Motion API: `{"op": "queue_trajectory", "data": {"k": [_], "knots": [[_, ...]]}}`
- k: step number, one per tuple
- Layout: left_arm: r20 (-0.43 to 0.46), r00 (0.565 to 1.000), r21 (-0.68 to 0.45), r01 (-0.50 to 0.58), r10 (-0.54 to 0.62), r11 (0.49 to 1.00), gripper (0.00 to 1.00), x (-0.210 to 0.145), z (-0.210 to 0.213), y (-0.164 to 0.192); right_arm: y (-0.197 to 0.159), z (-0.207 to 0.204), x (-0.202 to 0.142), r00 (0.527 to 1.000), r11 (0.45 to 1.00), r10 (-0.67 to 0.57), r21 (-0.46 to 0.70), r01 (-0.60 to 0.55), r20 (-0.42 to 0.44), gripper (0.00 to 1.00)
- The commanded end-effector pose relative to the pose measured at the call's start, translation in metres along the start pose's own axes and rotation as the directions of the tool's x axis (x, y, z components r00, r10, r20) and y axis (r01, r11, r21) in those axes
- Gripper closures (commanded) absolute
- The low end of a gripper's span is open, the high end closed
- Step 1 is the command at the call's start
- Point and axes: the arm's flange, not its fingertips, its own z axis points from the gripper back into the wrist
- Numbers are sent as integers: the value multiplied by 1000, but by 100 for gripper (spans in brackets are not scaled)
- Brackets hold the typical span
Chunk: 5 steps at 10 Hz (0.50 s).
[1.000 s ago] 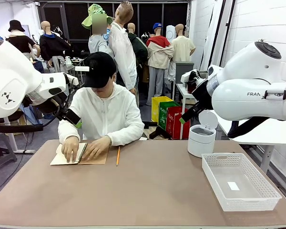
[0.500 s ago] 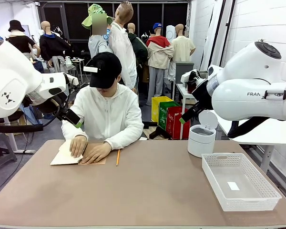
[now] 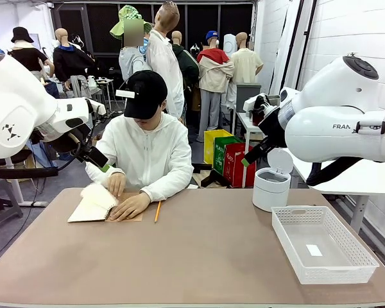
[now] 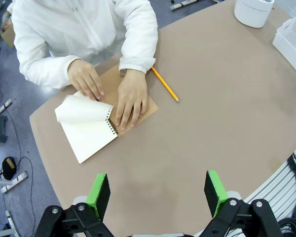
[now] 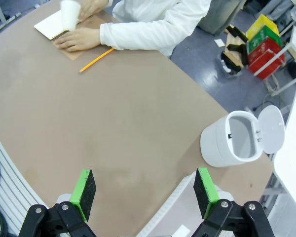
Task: Sort the paper based on its condition.
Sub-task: If a person hands you a paper, place it in the Organizing basket , and if it's crumpled, put it in the Trash can.
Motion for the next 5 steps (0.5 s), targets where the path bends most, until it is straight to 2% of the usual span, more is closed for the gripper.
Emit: {"op": "queue_trajectory", "data": {"k": [1, 5], "knots": [[2, 1000, -1, -3, 3, 1000, 0, 0, -1, 0, 0, -1, 0, 1000, 1000, -2, 5, 2, 1, 0], [2, 1000, -1, -3, 3, 1000, 0, 0, -1, 0, 0, -1, 0, 1000, 1000, -2, 5, 2, 1, 0]]}}
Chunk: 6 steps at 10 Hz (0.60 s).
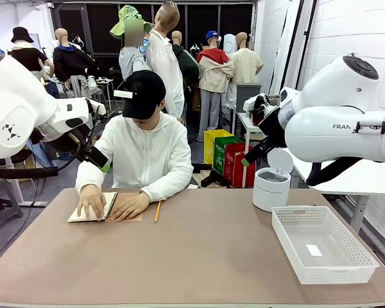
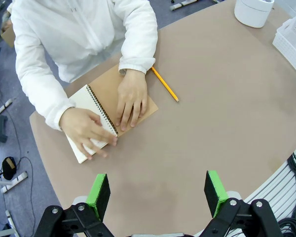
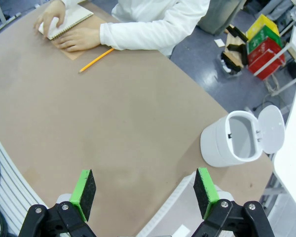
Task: Sort the paper based on its condition.
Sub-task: If a person hands you a paper, place it in the Organizing basket , and if it's crumpled, put it in the Trash can.
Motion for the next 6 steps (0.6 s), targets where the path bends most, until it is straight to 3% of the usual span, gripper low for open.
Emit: {"op": "queue_trajectory", "data": {"k": [1, 6], "knots": [[2, 1000, -1, -3, 3, 1000, 0, 0, -1, 0, 0, -1, 0, 1000, 1000, -2, 5, 2, 1, 0], [2, 1000, -1, -3, 3, 1000, 0, 0, -1, 0, 0, -1, 0, 1000, 1000, -2, 5, 2, 1, 0]]}}
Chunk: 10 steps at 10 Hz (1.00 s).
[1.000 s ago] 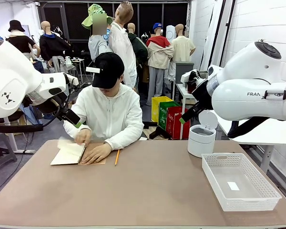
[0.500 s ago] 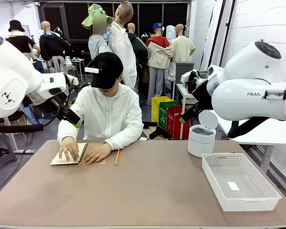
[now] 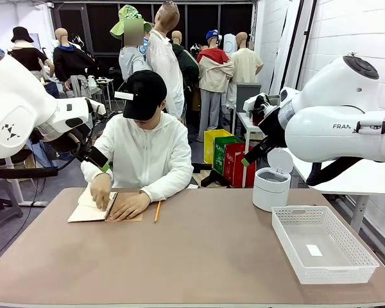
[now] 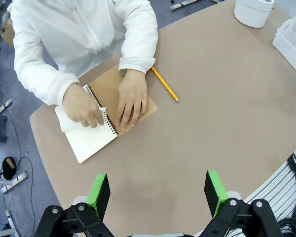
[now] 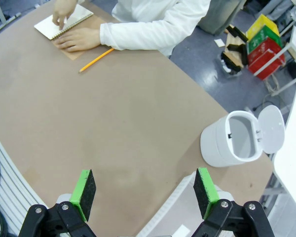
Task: Sort the paper based on its condition.
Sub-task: If a person hands you a paper, place it in the Organizing basket , and if it's crumpled, put it in the Trash can.
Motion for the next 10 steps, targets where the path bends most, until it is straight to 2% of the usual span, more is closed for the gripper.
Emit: {"op": "queue_trajectory", "data": {"k": [1, 10], "knots": [[2, 1000, -1, -3, 3, 1000, 0, 0, -1, 0, 0, -1, 0, 1000, 1000, -2, 5, 2, 1, 0], [2, 1000, -1, -3, 3, 1000, 0, 0, -1, 0, 0, -1, 0, 1000, 1000, -2, 5, 2, 1, 0]]}}
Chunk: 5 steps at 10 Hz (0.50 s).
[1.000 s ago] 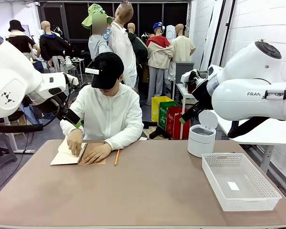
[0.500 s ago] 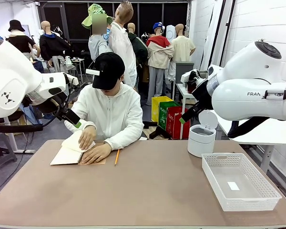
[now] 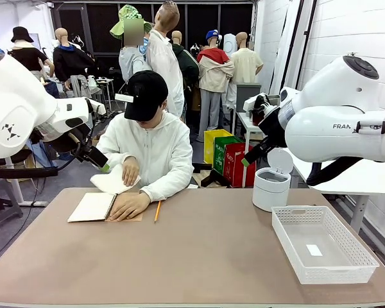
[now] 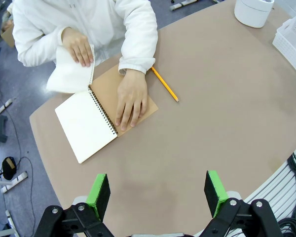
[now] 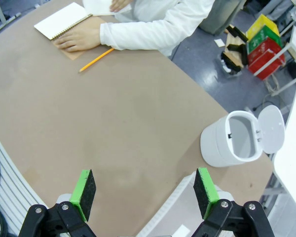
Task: Sort the paper based on its condition.
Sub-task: If a person hands you a paper, place it in the Organizing basket , and if it's crumpled, put it in the Trash can.
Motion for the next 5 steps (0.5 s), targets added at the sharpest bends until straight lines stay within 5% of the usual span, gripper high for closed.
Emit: {"op": "queue_trajectory", "data": {"k": [1, 5], "knots": [[2, 1000, -1, -3, 3, 1000, 0, 0, -1, 0, 0, -1, 0, 1000, 1000, -2, 5, 2, 1, 0], [2, 1000, -1, -3, 3, 1000, 0, 0, -1, 0, 0, -1, 0, 1000, 1000, -2, 5, 2, 1, 0]]}}
